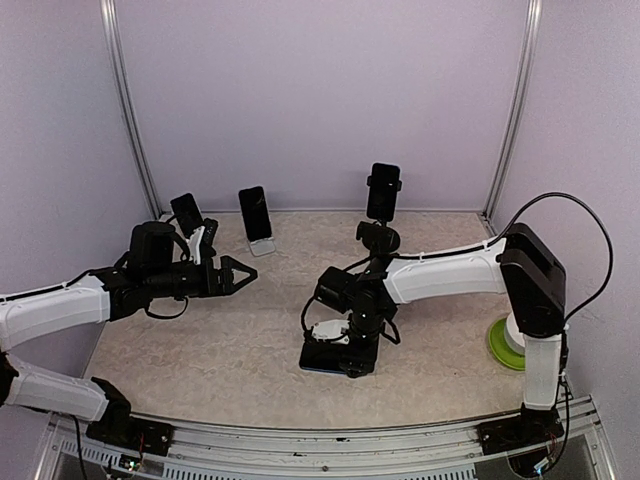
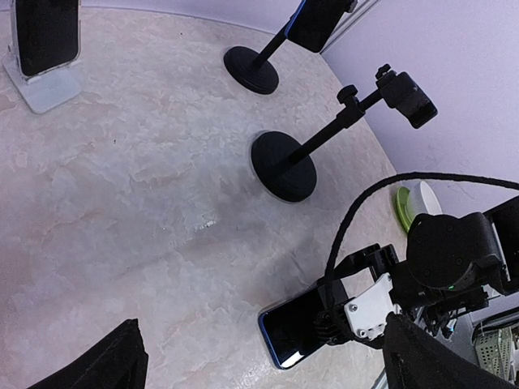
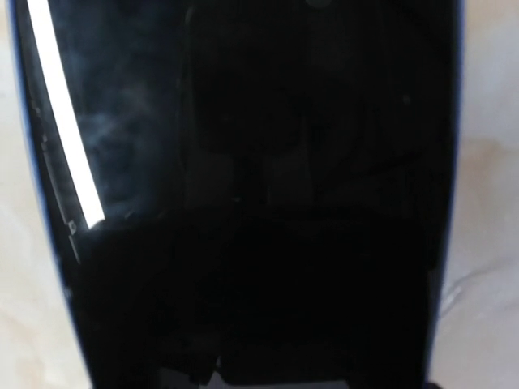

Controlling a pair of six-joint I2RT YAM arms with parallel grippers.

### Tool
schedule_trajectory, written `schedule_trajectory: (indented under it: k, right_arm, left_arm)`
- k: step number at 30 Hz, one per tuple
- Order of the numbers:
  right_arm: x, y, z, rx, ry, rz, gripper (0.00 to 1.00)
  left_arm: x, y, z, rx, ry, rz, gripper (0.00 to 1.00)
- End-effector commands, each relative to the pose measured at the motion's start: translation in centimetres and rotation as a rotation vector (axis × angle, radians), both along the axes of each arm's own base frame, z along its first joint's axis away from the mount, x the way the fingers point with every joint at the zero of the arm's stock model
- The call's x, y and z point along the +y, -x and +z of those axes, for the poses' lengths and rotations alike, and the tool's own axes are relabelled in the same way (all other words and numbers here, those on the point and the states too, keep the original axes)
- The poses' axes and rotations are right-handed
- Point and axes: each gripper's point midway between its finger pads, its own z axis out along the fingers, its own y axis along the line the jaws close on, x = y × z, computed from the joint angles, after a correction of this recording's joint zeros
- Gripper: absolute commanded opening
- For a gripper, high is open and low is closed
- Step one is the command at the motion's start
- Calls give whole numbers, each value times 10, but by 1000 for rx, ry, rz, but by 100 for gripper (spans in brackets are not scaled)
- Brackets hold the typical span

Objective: Place the phone on the phone stand
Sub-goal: Pick up the phone at the center of the board, then pass from the right arm to the left

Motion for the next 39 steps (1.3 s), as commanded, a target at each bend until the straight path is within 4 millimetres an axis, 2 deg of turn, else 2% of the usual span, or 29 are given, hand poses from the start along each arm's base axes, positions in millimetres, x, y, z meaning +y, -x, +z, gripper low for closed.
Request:
schedule_trajectory:
  k: [1, 3, 9, 19, 26, 32, 39]
  right_arm:
    - [-13, 12, -28, 58, 101, 19, 64]
    - [-9, 12, -26, 48, 88, 28, 57]
    - [6, 6, -6, -27, 16, 60, 49]
    - [21, -12, 41, -229, -98, 91, 47]
    - [28, -17, 68, -349, -156, 122, 46]
    - [33, -21, 94, -461, -208, 139, 45]
    - [39, -20, 119, -564, -266, 164, 45]
  left_arm:
    - [-3, -3, 13, -39, 9, -5, 99]
    - [-3, -2, 13, -36, 11, -5, 99]
    - [-2, -2, 12, -36, 6, -4, 99]
    - [-2, 1, 7, -23, 9, -8, 99]
    - [-6, 3, 5, -13, 17, -28, 99]
    - [-16, 11, 1, 7, 35, -90, 99]
    - [-38, 27, -4, 30, 54, -196, 99]
